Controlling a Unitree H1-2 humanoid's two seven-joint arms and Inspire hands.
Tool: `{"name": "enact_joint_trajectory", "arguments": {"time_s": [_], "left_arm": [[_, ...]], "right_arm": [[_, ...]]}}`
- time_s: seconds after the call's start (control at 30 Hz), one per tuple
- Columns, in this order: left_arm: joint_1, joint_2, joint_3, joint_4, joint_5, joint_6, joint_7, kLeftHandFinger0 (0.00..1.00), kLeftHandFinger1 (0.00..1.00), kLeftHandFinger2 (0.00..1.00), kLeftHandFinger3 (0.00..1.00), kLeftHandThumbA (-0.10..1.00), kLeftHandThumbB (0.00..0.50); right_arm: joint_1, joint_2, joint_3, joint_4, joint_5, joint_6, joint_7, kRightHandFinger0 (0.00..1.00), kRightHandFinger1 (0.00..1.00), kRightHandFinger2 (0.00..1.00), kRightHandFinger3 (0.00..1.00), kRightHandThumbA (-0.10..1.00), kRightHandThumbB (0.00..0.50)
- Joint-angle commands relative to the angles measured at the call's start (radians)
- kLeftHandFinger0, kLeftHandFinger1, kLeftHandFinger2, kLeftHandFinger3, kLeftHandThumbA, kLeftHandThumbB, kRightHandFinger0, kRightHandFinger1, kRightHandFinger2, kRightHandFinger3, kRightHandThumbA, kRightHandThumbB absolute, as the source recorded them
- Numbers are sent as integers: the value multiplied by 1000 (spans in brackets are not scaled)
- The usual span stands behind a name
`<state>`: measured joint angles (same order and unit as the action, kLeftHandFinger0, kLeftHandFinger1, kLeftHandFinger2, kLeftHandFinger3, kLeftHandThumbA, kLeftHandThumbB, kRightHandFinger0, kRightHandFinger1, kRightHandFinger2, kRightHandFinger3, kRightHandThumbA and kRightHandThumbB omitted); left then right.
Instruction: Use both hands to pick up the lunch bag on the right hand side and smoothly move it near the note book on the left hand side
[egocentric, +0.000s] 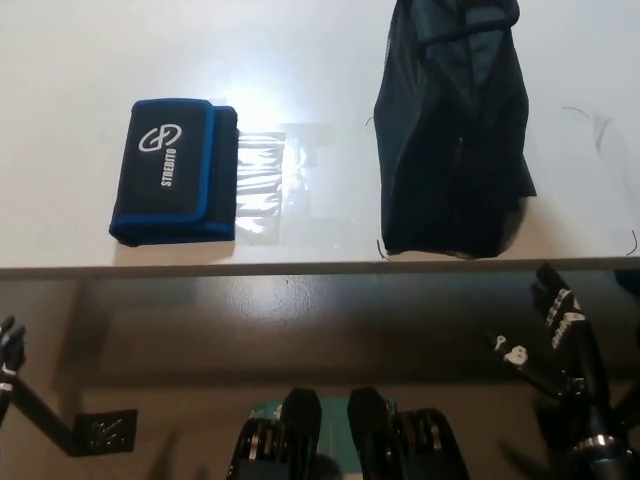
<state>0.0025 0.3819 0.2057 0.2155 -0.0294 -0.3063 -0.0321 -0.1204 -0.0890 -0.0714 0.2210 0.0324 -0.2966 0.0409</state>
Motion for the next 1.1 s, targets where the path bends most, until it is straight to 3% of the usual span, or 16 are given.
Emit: {"name": "enact_joint_trajectory", "arguments": {"time_s": [0.0,0.03,0.07,0.17,0.33,0.37,0.4,0.5,0.57,0.8,0.87,0.9,0.93,1.07], "left_arm": [[7,49,15,-127,-46,-99,-44,1000,1000,1000,1000,984,205],[13,49,12,-159,-49,-96,-50,1000,1000,1000,1000,1000,210],[20,49,10,-190,-50,-91,-54,1000,1000,1000,1000,1000,211],[36,44,5,-291,-52,-58,-61,1000,1000,1000,1000,1000,220],[44,41,2,-399,-49,-51,-71,1000,1000,1000,1000,1000,213],[44,36,2,-433,-56,-38,-73,1000,1000,1000,1000,1000,221],[43,32,2,-453,-57,-29,-71,1000,1000,1000,1000,1000,262],[20,17,-12,-536,-83,30,-74,1000,1000,1000,1000,1000,261],[1,12,-19,-559,-87,61,-74,1000,1000,1000,1000,1000,291],[-120,11,-54,-556,-43,72,-88,1000,1000,1000,1000,1000,270],[-149,10,-64,-550,-54,87,-95,1000,1000,1000,1000,1000,326],[-181,3,-74,-541,-51,99,-96,1000,1000,1000,1000,1000,387],[-210,-2,-84,-530,-47,107,-97,1000,1000,1000,1000,1000,425],[-292,-12,-110,-488,-43,126,-101,1000,1000,1000,1000,1000,414]], "right_arm": [[30,-40,17,-185,58,-79,65,1000,1000,1000,1000,989,156],[33,-44,17,-200,61,-83,67,1000,1000,1000,1000,1000,184],[39,-48,17,-233,63,-82,66,1000,1000,1000,1000,1000,147],[50,-42,12,-314,74,-63,54,947,968,1000,1000,1000,169],[44,-22,0,-359,77,-92,26,892,877,952,1000,964,138],[44,-18,-2,-374,75,-89,21,899,878,943,1000,973,142],[42,-16,-4,-379,68,-96,17,912,894,951,1000,995,149],[29,-13,-12,-400,82,-100,12,907,896,947,1000,979,130],[12,-17,-18,-387,74,-112,10,909,905,957,1000,990,141],[-64,-21,-45,-374,82,-76,-6,1000,1000,1000,1000,988,167],[-87,-28,-51,-357,89,-64,-2,1000,1000,1000,1000,1000,193],[-112,-33,-61,-339,100,-47,-6,1000,1000,1000,1000,999,230],[-135,-38,-70,-323,114,-30,-7,1000,1000,1000,1000,997,235],[-199,-51,-91,-278,149,-9,0,1000,1000,1000,1000,1000,219]]}}
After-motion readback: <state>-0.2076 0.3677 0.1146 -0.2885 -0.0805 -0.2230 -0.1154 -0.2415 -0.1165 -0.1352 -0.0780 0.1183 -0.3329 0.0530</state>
